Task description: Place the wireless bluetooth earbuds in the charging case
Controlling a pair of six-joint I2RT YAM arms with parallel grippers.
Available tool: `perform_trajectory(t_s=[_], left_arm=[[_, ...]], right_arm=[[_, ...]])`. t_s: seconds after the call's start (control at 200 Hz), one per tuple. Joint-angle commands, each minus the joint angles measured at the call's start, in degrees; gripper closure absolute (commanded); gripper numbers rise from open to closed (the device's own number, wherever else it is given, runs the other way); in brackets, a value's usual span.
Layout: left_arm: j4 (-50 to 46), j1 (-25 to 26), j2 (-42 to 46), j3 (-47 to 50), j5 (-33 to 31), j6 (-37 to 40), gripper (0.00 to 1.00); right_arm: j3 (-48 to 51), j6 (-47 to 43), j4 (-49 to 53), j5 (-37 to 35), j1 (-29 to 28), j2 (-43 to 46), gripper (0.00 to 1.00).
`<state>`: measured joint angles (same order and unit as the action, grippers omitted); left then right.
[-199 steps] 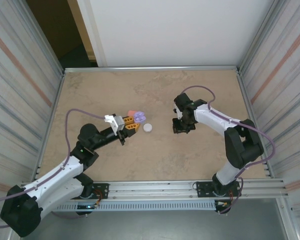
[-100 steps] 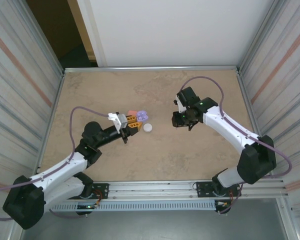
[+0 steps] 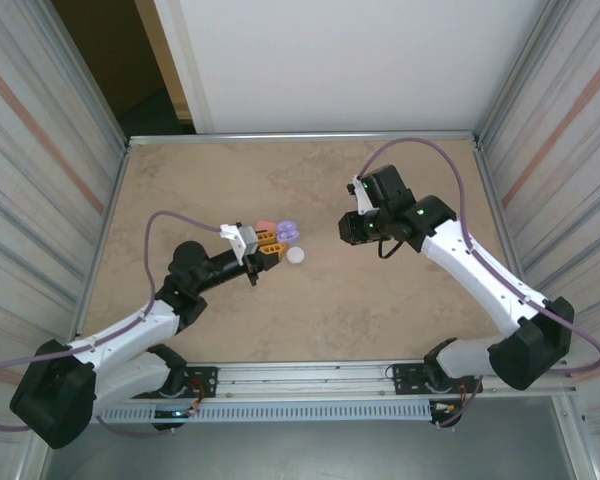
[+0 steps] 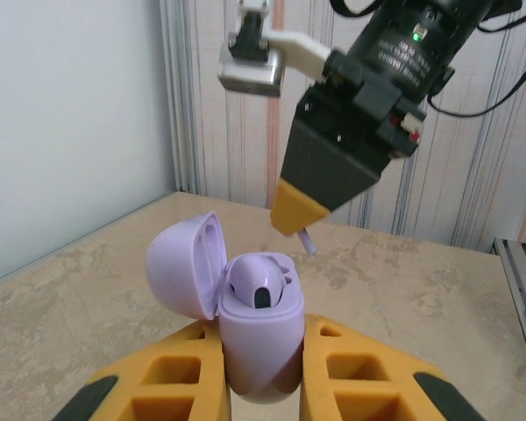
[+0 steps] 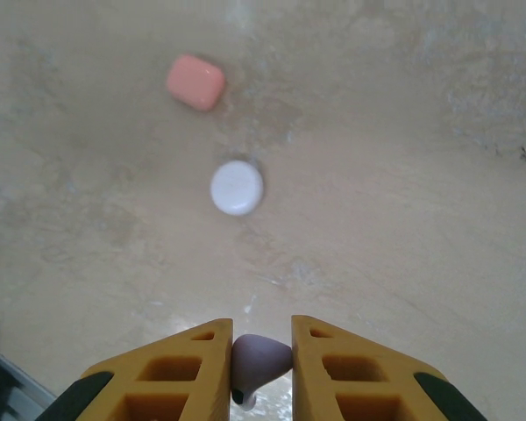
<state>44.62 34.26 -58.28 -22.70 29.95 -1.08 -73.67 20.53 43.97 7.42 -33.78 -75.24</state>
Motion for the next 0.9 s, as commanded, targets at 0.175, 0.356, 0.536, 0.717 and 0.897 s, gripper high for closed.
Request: perform_trajectory(t_s=[0.175, 0.356, 0.536, 0.717, 0.897], left_arm=[[5.17, 0.36, -1.52, -2.51, 1.52, -0.76, 1.0], [6.04, 0.37, -2.74, -3.26, 1.52, -0.87, 1.0], [6.35, 0.32, -3.82, -3.89, 0.9, -2.1, 1.0], [6.69, 0.32, -4.49, -4.3, 0.15, -2.95, 1.0], [6.78, 0.37, -4.84, -4.56, -0.29, -3.67, 1.0]], right_arm=[[-4.67, 1.69, -5.21, 3.01, -2.11, 2.51, 0.79], [-4.87, 2.54, -9.79, 3.85, -3.96, 3.96, 0.79], [-3.25, 3.0, -14.4, 3.41, -6.32, 6.07, 0.79], [-0.33, 3.33, -19.58, 3.18, -8.37, 7.82, 0.78], [1.99, 3.42, -23.61, 1.16, -10.86, 8.4, 0.78]])
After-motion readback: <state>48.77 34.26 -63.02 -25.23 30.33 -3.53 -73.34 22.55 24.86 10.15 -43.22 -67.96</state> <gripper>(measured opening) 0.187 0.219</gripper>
